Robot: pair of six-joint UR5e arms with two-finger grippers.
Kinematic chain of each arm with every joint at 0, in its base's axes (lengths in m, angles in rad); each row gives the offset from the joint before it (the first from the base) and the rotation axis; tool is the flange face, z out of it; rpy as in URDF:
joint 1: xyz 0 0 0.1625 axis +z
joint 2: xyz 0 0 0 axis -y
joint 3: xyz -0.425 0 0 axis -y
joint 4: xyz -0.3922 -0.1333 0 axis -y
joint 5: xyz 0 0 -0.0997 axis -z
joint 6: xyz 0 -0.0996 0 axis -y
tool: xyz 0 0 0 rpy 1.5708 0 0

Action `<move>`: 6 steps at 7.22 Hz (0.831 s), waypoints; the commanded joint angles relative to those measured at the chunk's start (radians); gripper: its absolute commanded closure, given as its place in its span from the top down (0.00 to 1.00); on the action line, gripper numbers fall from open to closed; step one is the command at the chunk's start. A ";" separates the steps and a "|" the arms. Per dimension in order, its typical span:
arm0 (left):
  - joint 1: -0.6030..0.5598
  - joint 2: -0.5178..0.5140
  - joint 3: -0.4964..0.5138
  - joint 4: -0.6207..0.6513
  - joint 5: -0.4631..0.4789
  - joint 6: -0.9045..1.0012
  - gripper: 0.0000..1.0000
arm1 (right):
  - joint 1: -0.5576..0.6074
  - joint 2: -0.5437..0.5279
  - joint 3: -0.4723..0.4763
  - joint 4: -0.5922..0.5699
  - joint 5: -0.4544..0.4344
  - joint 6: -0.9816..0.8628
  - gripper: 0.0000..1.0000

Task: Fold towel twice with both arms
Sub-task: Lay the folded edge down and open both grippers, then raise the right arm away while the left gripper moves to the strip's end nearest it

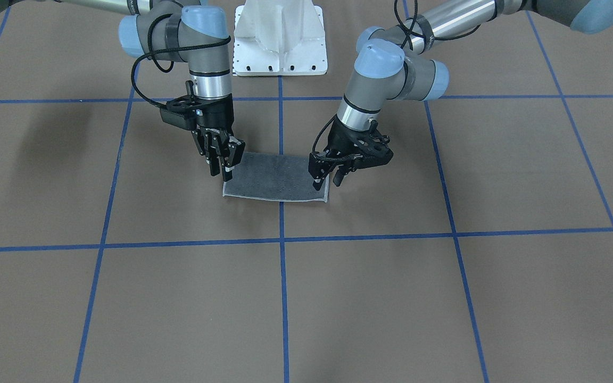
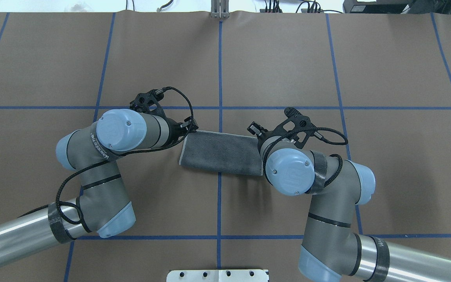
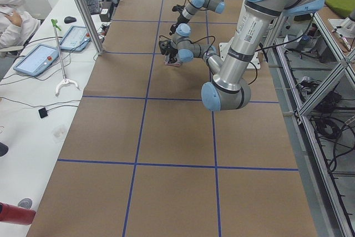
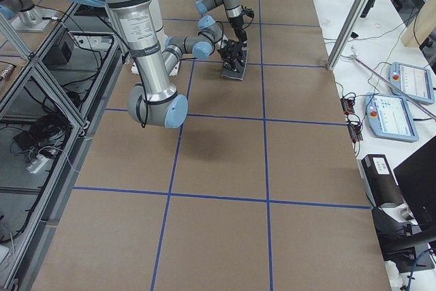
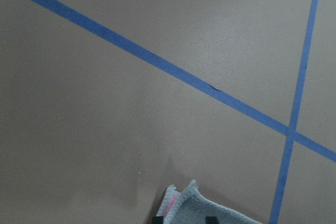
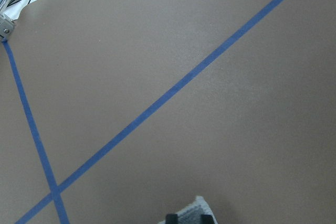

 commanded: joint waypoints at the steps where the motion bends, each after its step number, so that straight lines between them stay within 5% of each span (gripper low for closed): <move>1: -0.010 0.007 -0.023 0.000 -0.003 0.058 1.00 | 0.053 -0.001 0.025 -0.001 0.065 -0.118 1.00; 6: -0.014 0.085 -0.168 -0.007 0.012 0.134 1.00 | 0.368 -0.045 0.114 -0.007 0.481 -0.644 1.00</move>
